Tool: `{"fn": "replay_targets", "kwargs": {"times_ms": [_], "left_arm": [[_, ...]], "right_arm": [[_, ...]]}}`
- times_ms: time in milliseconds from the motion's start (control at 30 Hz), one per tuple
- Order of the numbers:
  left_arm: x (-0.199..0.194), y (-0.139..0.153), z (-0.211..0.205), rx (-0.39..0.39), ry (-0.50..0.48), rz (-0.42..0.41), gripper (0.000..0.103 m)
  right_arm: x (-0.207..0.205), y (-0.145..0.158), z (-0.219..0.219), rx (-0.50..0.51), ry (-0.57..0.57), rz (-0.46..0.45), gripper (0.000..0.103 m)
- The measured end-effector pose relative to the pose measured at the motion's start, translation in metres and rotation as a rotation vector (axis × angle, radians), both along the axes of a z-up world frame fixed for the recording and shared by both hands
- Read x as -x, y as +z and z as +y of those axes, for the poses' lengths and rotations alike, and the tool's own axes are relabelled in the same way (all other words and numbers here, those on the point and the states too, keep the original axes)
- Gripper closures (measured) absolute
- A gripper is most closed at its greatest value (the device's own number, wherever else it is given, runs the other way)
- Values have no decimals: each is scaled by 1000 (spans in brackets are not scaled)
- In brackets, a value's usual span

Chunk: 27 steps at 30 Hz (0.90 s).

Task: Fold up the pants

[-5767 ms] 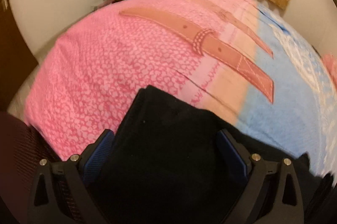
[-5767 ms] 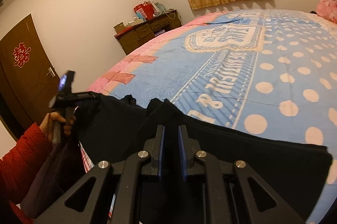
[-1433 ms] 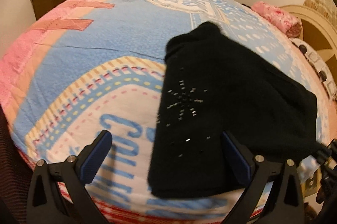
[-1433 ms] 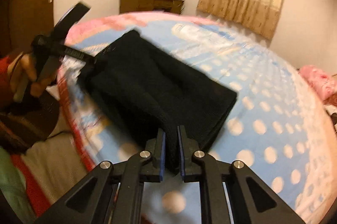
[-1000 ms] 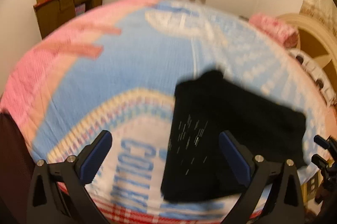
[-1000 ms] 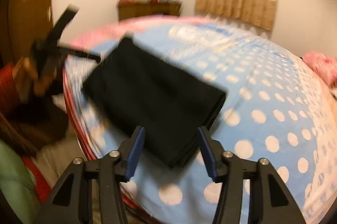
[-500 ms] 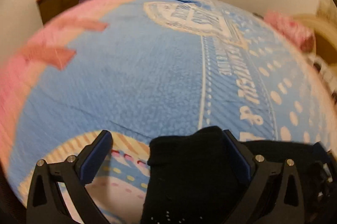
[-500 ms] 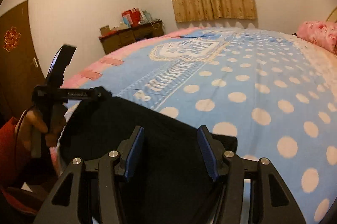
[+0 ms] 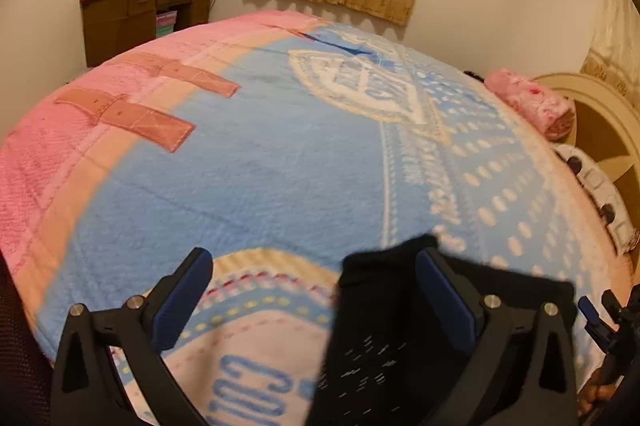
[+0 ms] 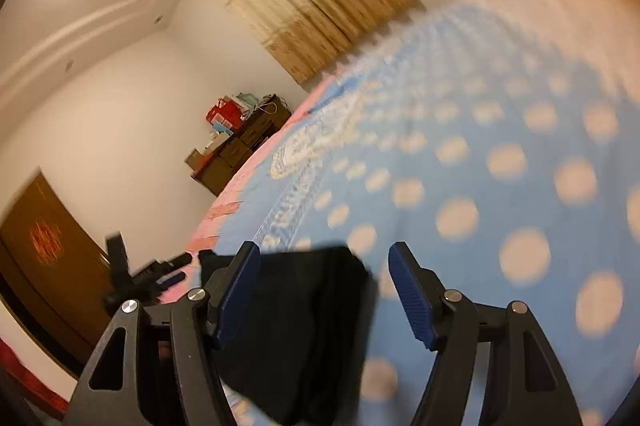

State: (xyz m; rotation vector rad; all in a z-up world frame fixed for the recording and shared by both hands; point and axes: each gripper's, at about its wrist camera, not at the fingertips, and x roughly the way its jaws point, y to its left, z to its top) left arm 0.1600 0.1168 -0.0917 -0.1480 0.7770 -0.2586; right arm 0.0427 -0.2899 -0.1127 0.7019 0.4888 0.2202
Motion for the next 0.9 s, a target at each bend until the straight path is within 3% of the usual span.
{"fn": "replay_targets", "kwargs": {"times_ms": [167,233,367,500,567,633,700,767,900], "left_arm": [[-1,-28,3,78,-27,104,0],[0,-34,2,79,-22,116,0],[1,-40,5,153,-37,146,0],[6,-42,-3,109,-72,122,0],[8,-42,-5,98,-88,111,0],[9,-41,-7,113,-107,110,0],[11,-39,-8,147,-146,108,0],[10,-39,-13,120,-157,110,0],[12,-45,-29,6,-157,81,0]], "right_arm": [[-1,-34,17,-53,46,92,35],[-1,-31,32,2,69,82,35],[-7,-29,49,56,107,125,35],[-9,-33,61,-36,162,182,35],[-9,-32,75,-7,182,197,33],[-12,-31,80,19,193,201,33],[-15,-34,75,-37,185,198,34],[-20,-36,69,-96,177,196,37],[-23,-34,72,-33,188,213,52]]}}
